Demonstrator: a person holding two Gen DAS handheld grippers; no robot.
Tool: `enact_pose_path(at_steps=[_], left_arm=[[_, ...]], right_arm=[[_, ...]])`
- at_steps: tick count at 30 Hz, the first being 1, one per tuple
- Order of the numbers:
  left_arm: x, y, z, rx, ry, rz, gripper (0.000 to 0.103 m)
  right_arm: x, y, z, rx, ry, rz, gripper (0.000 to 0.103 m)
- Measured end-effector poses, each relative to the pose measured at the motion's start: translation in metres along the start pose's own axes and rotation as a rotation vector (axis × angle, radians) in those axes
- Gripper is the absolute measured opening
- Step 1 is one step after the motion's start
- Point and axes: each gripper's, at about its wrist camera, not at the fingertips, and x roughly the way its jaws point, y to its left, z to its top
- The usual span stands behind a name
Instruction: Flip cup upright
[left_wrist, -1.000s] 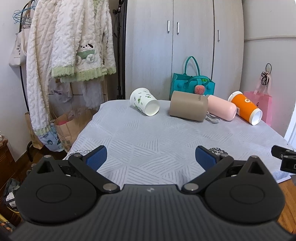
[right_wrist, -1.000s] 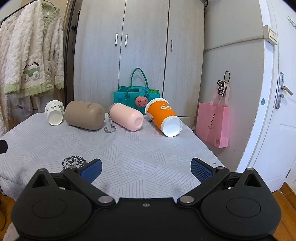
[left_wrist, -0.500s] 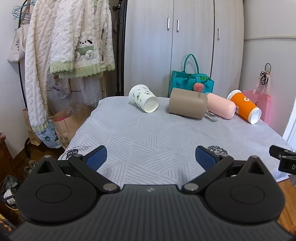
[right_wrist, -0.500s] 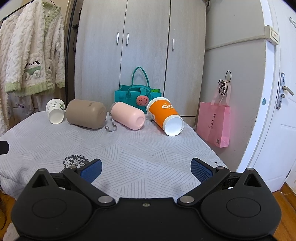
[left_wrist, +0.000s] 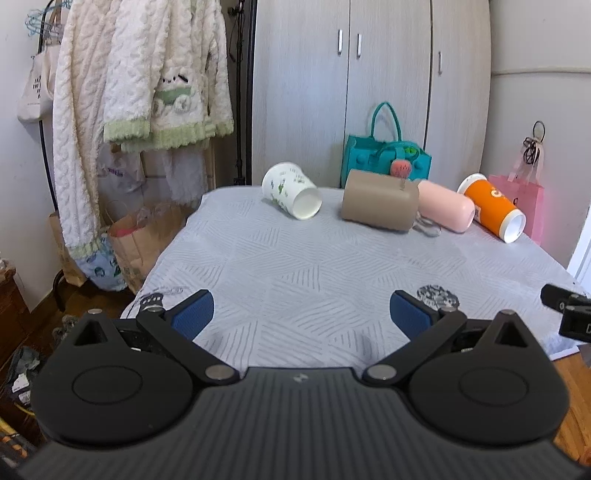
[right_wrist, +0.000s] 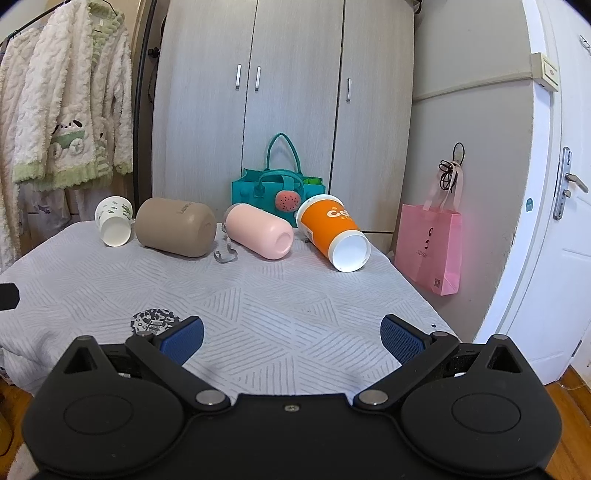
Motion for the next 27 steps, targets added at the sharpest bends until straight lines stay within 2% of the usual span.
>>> enact_pose_path(at_steps=[8, 12, 17, 21, 23, 27], left_arm=[[-0.014, 0.009, 0.010, -0.037, 0.005, 0.024, 0.103], [-0.016, 0.008, 0.011, -0.040, 0.007, 0.025, 0.103], [-0.015, 0.007, 0.019, -0.086, 0.026, -0.017, 0.103], [-0.006, 0.015, 0.031, -0.188, 0.069, -0.055, 0.103], [0.005, 0.018, 0.038, -0.233, 0.096, -0.064, 0.103], [0.025, 0.015, 0.055, -0.243, 0.131, -0.078, 0.103]], right_arm=[[-0.015, -0.004, 0.012, 0.021, -0.027, 0.010, 0.103], [-0.026, -0.008, 0.011, 0.041, -0.069, 0.067, 0.103], [-0.037, -0.019, 0.025, 0.075, -0.143, 0.241, 0.103], [-0.037, -0.029, 0.047, 0.061, -0.207, 0.361, 0.103], [-0.025, -0.036, 0.064, 0.042, -0.164, 0.432, 0.103], [0.002, -0.047, 0.094, 0.061, -0.054, 0.606, 0.103]])
